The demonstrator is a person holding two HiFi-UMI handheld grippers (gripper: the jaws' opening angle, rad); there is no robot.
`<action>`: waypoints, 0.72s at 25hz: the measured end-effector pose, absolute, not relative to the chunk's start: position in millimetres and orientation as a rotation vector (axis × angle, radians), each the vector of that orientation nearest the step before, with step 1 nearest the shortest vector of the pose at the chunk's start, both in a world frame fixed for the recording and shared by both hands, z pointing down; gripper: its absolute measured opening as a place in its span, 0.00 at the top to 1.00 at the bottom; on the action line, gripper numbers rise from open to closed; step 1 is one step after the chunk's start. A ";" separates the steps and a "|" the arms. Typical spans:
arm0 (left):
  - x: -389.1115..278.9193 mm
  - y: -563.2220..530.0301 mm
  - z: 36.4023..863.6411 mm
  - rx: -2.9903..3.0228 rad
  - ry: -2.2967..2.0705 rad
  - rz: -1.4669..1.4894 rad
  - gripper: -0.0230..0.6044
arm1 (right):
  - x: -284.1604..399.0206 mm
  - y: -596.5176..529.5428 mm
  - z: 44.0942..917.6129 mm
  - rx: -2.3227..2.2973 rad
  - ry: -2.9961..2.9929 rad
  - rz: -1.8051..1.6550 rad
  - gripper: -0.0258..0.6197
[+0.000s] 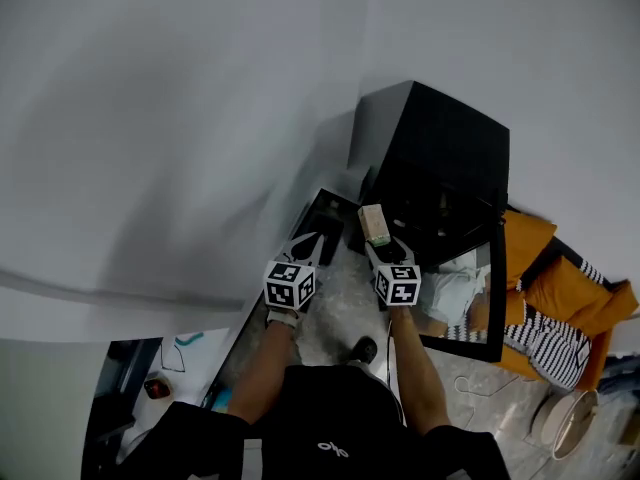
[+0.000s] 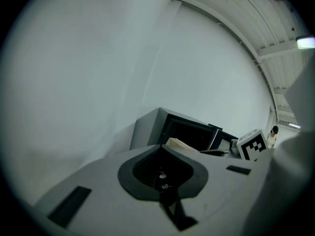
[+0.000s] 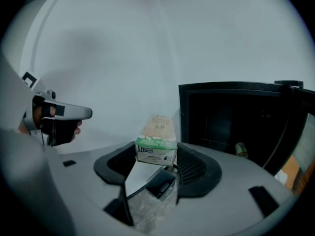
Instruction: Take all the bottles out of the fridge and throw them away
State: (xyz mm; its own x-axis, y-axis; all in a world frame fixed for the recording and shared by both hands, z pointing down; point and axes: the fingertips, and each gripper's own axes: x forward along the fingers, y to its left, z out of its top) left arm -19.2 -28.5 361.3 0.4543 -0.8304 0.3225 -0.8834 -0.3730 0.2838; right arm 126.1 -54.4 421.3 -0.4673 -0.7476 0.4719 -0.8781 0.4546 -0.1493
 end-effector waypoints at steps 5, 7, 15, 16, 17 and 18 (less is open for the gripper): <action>-51.0 -23.9 366.6 2.265 -1.508 0.212 0.96 | 93.6 -58.4 424.2 1.304 -2.388 0.527 0.54; -59.5 -23.0 371.1 2.255 -1.519 0.221 0.96 | 85.3 -59.7 427.7 1.285 -2.387 0.526 0.54; -71.0 -22.9 387.6 2.242 -1.510 0.236 0.96 | 70.1 -65.0 443.0 1.242 -2.376 0.526 0.54; -72.1 -24.9 391.2 2.248 -1.505 0.243 0.96 | 67.4 -67.3 447.0 1.236 -2.379 0.530 0.54; -73.3 -27.7 395.6 2.255 -1.499 0.250 0.96 | 64.4 -70.1 451.9 1.232 -2.382 0.534 0.54; -74.8 -31.0 401.0 2.261 -1.492 0.257 0.96 | 61.3 -73.4 458.0 1.227 -2.383 0.538 0.54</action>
